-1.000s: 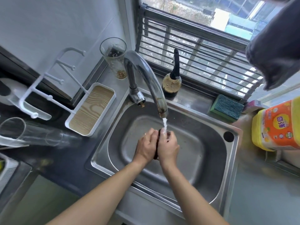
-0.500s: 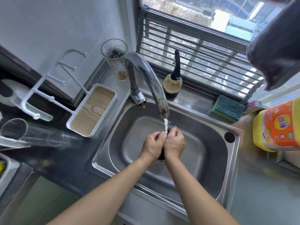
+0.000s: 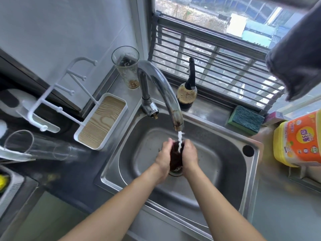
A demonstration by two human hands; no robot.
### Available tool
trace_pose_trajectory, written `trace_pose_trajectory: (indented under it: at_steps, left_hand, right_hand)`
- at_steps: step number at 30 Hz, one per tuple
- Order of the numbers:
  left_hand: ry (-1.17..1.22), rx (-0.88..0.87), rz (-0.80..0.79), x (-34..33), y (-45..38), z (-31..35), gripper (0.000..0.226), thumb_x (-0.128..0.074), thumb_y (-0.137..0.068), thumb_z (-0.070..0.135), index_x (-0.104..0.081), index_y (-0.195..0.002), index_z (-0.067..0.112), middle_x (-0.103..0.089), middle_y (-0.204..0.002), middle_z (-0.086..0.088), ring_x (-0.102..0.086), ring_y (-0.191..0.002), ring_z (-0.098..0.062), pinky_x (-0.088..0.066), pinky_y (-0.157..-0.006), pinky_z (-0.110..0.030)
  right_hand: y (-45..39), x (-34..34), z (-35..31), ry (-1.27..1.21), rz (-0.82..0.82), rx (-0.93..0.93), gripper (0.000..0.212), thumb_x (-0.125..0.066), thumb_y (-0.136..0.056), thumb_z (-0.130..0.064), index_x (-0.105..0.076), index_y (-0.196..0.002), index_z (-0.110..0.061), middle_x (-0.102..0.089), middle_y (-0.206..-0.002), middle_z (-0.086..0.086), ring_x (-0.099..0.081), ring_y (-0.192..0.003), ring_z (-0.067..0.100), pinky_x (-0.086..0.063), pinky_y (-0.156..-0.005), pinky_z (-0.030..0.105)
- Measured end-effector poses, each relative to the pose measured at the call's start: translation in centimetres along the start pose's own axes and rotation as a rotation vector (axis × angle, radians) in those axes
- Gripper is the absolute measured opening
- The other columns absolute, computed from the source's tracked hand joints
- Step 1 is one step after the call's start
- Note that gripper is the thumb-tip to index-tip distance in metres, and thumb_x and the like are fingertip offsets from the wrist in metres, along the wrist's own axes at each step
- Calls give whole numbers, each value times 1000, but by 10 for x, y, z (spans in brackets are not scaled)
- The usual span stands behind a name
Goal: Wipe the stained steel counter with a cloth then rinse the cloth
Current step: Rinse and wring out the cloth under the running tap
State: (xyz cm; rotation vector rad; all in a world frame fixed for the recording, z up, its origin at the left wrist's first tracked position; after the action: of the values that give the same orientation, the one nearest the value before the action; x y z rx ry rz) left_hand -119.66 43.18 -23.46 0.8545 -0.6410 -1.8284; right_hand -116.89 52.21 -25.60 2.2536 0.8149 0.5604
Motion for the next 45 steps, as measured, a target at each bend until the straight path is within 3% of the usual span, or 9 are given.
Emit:
trace_pose_trajectory:
  at_steps: [5, 8, 12, 18, 25, 30, 33, 40, 45]
  left_hand:
    - [-112, 48, 119, 23, -6, 24, 85, -15, -101, 69, -80, -101, 15, -80, -91, -10, -77, -82, -21, -58, -64, -25]
    - [-400, -41, 226, 30, -16, 46, 70, -21, -101, 67, -74, -115, 23, -76, -113, -10, -71, -105, -27, -54, -97, -39]
    - [-323, 0, 251, 27, -20, 74, 68, -24, -98, 71, -63, -126, 23, -74, -113, -8, -75, -86, -24, -59, -63, -35]
    - [-323, -73, 412, 24, -18, 90, 61, -28, -97, 69, -67, -105, 22, -74, -88, -4, -76, -68, -25, -60, -61, -38]
    - [52, -147, 412, 26, -23, 87, 43, -53, -97, 58, -73, -84, 23, -69, -82, 2, -59, -56, -6, -44, -64, -24]
    - [139, -110, 483, 22, -26, 87, 50, -57, -90, 67, -65, -65, 24, -55, -51, 12, -45, -36, 0, -37, -53, -23]
    - [125, -141, 553, 19, -24, 89, 52, -56, -88, 70, -64, -64, 25, -60, -61, 10, -53, -56, -5, -40, -58, -24]
    - [159, -129, 599, 11, -24, 91, 53, -57, -90, 66, -61, -60, 22, -63, -60, 7, -58, -63, -12, -50, -77, -33]
    - [93, -183, 575, 14, -21, 87, 53, -54, -90, 70, -65, -64, 25, -65, -55, 13, -62, -56, -3, -44, -63, -25]
  right_hand:
    - [11, -3, 13, -190, -264, -153, 44, -75, -90, -36, -56, -126, -21, -71, -118, 13, -71, -108, 34, -59, -87, 61]
    - [13, 0, 14, -205, -308, -175, 43, -68, -94, -19, -53, -135, -18, -71, -124, 15, -69, -116, 34, -56, -95, 56]
    - [23, -2, 1, -349, -389, -233, 43, -54, -99, -28, -56, -139, -13, -66, -132, 23, -64, -122, 38, -52, -87, 42]
    - [29, -2, -24, -437, -606, -184, 51, -43, -88, -38, -74, -121, -14, -72, -125, 15, -74, -106, 32, -53, -75, 32]
    - [23, 1, -13, -271, -427, -96, 42, -77, -88, -28, -60, -124, -15, -77, -105, 13, -76, -80, 23, -60, -61, 37]
    - [24, 13, -10, 276, -163, 445, 44, -77, -79, -13, -56, -113, -31, -71, -97, -4, -67, -81, 2, -46, -68, 6]
    - [26, 14, -11, 447, -109, 676, 52, -75, -74, -9, -56, -120, -23, -65, -102, -3, -59, -90, 10, -39, -79, 5]
    - [26, 10, -13, 491, -146, 751, 51, -73, -72, -12, -57, -117, -28, -64, -103, -6, -59, -92, 11, -44, -81, 16]
    - [27, 8, -13, 479, -113, 753, 52, -74, -72, -13, -52, -114, -36, -63, -101, -8, -57, -91, -1, -37, -79, 4]
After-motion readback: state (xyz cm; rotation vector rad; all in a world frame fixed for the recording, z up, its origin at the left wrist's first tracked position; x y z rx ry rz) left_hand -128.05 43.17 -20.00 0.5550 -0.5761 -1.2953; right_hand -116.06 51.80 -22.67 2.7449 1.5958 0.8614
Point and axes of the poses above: each hand's wrist, its own y-axis away from the middle knuckle, its own x-axis out of the back of the hand, z = x × y, the point moved 3 cm from there along -y, towards the middle knuckle
